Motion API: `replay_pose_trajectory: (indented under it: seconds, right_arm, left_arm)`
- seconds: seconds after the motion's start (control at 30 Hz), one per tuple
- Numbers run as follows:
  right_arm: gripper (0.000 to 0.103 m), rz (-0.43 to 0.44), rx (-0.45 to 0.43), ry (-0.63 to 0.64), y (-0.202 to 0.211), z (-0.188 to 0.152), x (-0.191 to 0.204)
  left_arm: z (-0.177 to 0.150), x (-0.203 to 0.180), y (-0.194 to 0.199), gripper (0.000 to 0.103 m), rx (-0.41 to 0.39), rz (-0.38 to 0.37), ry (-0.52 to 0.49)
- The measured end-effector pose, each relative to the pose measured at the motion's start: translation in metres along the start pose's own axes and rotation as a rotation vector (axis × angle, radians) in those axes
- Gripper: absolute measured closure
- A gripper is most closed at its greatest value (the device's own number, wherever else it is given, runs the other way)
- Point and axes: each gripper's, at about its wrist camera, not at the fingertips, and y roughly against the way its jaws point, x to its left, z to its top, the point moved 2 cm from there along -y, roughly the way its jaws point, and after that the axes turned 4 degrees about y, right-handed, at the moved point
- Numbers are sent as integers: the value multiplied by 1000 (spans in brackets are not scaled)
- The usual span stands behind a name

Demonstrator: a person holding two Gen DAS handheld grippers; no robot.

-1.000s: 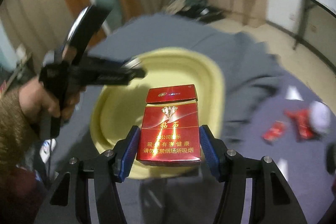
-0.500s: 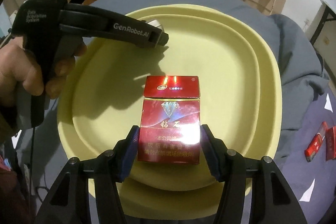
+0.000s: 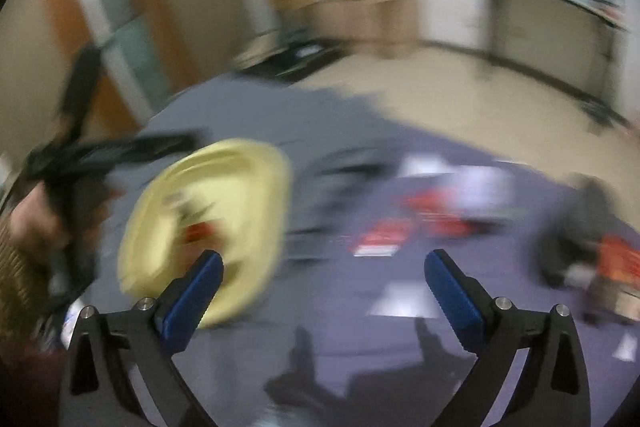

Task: Organize rigid objects
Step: 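Grasp the red bottle with the left tool while the right tool grasps the black cylinder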

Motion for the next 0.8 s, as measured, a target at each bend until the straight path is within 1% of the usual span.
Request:
replay_pose_trajectory:
  seconds: [0.03, 0.1, 0.17, 0.23, 0.27, 0.33, 0.37, 0.43, 0.5, 0.53, 0.57, 0.6, 0.63, 0.67, 0.7, 0.73, 0.77, 0.8]
  right_arm:
    - [0, -73, -6, -60, 11, -4, -36]
    - [0, -153, -12, -169, 32, -12, -92]
    - [0, -218, -15, -262, 37, -18, -136]
    - [0, -225, -7, -290, 31, -19, -150]
    - [0, -215, -5, -290, 26, -20, -151]
    - [0, -186, 13, -267, 10, -20, -147]
    - [0, -175, 19, -267, 4, -19, -154]
    - [0, -168, 19, -271, -2, -19, -154]
    - [0, -152, 14, -269, -7, -16, -157]
    - [0, -146, 10, -264, -6, -14, -163]
    - [0, -141, 10, -256, 2, -11, -185]
    - [0, -140, 10, -238, 8, -11, -195]
    - [0, -148, 9, -221, 8, -10, -201]
    - [0, -151, 6, -210, 0, -7, -214]
    - [1, -154, 3, -201, -1, -7, -216]
    - [1, -155, 5, -194, -4, -7, -218]
    - [3, -155, 3, -190, -9, -7, -219]
    - [4, -151, -3, -186, -14, -5, -219]
  left_arm:
    - [-1, -18, -11, 0, 16, -5, -25]
    - [0, -46, -35, 0, 50, -5, -72]
    - [-9, -76, -66, 0, 95, 5, -124]
    - [-14, -90, -90, 0, 133, 23, -161]
    - [-20, -98, -107, 0, 158, 44, -196]
    - [-25, -105, -127, 0, 178, 89, -238]
    - [-27, -105, -139, 1, 187, 119, -247]
    - [-25, -102, -148, 10, 182, 140, -228]
    - [-20, -100, -155, 26, 170, 123, -207]
    - [-19, -101, -157, 30, 168, 108, -202]
    - [-18, -103, -158, 40, 164, 94, -199]
    - [-17, -105, -158, 53, 165, 68, -198]
    - [-19, -107, -160, 58, 178, 48, -194]
    - [-20, -109, -160, 60, 171, 54, -196]
    - [-21, -111, -159, 66, 165, 54, -198]
    - [-23, -114, -160, 70, 165, 43, -196]
    - [-25, -115, -159, 78, 165, 26, -181]
    - [-25, -114, -158, 79, 164, 19, -171]
